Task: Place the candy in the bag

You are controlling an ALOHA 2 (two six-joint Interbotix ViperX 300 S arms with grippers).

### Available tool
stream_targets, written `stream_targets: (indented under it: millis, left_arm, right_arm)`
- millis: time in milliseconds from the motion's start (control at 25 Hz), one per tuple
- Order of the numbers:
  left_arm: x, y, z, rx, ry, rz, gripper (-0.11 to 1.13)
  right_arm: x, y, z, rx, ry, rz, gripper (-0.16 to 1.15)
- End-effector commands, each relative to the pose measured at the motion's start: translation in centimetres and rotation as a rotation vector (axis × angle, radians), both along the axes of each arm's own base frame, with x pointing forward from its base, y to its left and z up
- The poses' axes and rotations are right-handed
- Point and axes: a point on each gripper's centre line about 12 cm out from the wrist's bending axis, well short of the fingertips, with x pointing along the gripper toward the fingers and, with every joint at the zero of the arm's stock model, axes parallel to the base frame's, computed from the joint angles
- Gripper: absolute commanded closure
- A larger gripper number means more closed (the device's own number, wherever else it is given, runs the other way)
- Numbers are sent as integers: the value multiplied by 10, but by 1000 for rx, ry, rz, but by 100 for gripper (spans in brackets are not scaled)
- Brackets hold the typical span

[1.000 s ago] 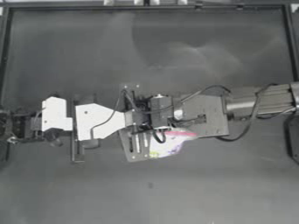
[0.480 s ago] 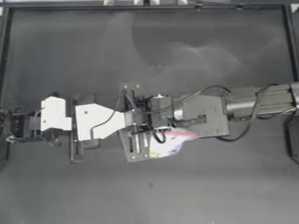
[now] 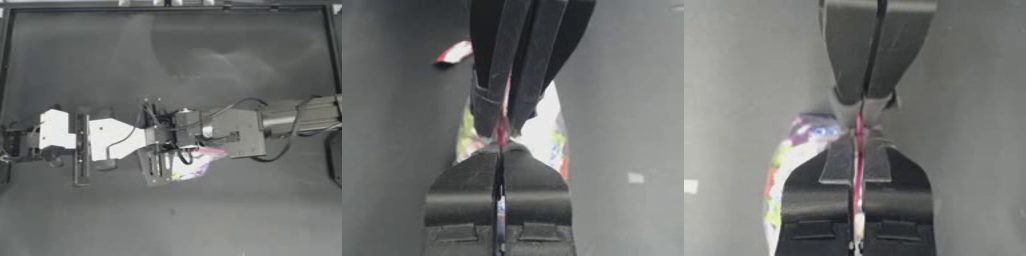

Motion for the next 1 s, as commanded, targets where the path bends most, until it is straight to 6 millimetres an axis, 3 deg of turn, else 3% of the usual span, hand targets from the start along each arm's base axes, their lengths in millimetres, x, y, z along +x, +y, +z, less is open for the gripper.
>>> stream_targets:
  millis: [40,1000]
  left_arm:
    - [-1,-1,14,2,-46,-2,96]
    - [-1,0,14,1,-44,1,96]
  right_arm:
    - [-10,-1,27,-1,-46,-9,93]
    - [-48,-5,14,14,3,-85,93]
